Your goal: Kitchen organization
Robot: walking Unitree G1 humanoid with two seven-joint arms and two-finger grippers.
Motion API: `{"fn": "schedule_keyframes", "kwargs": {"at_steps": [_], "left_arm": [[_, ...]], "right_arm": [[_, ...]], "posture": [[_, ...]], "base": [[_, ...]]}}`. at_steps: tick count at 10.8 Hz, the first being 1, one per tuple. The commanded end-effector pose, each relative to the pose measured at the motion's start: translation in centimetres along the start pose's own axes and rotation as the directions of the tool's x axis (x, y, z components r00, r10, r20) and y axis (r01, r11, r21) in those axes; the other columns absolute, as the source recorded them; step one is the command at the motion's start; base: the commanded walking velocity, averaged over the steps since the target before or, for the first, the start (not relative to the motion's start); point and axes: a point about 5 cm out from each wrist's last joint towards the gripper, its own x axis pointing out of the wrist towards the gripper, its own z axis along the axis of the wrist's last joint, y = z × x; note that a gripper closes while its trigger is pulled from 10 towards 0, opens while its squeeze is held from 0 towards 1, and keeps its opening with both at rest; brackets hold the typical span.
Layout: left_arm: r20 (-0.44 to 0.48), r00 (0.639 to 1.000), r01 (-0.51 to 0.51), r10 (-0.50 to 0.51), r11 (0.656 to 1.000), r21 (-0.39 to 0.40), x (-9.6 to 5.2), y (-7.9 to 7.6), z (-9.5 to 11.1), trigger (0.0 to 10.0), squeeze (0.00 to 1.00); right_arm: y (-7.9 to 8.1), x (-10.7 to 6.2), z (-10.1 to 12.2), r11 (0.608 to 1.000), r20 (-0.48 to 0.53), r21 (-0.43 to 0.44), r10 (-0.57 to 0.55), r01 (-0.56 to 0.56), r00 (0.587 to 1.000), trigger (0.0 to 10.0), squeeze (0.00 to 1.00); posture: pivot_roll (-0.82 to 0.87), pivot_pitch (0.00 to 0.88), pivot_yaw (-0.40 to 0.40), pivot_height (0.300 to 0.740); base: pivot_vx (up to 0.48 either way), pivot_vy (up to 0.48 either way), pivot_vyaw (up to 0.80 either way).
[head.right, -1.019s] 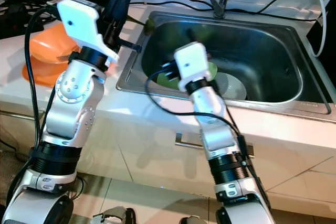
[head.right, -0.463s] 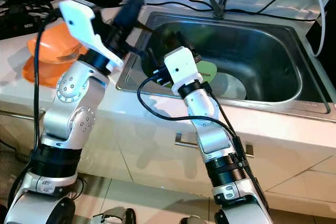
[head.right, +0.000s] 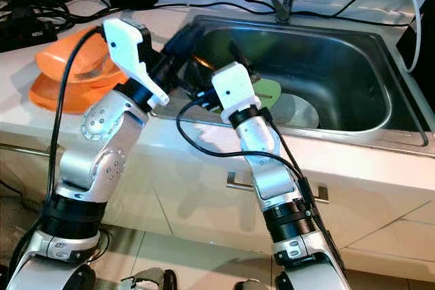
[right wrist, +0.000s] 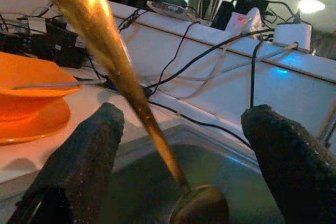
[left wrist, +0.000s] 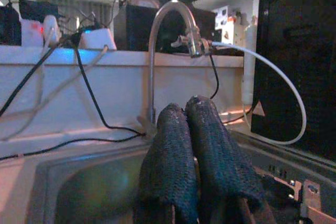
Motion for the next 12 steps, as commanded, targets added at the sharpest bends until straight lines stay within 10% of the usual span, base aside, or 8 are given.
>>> {"fn": "schedule_keyframes", "kwargs": {"at_steps": [1,2,12], "left_arm": [[0.019,0.999,0.038,-0.038,0.999,0.000,0.1,-0.6,0.6,10.0,0.00],[0.019,0.999,0.043,-0.043,0.999,-0.004,0.1,-0.6,0.7,10.0,0.00],[-0.017,0.996,0.090,-0.091,0.995,-0.047,-0.3,-0.6,0.5,10.0,0.00]], "right_arm": [[-0.2,0.1,0.0,1.000,-0.007,0.009,-0.011,0.011,1.000,1.2,0.00],[-0.2,0.2,-0.1,1.000,-0.010,0.007,-0.015,0.015,1.000,0.0,0.00],[-0.2,0.4,-1.0,0.996,-0.044,0.074,-0.055,0.058,0.998,0.0,0.00]], "posture": [[0.09,0.067,0.049,0.740],[0.09,0.068,0.051,0.740],[0.11,0.052,0.060,0.740]], "base": [[0.000,0.000,0.00],[0.000,0.000,0.00],[0.000,0.000,0.00]]}}
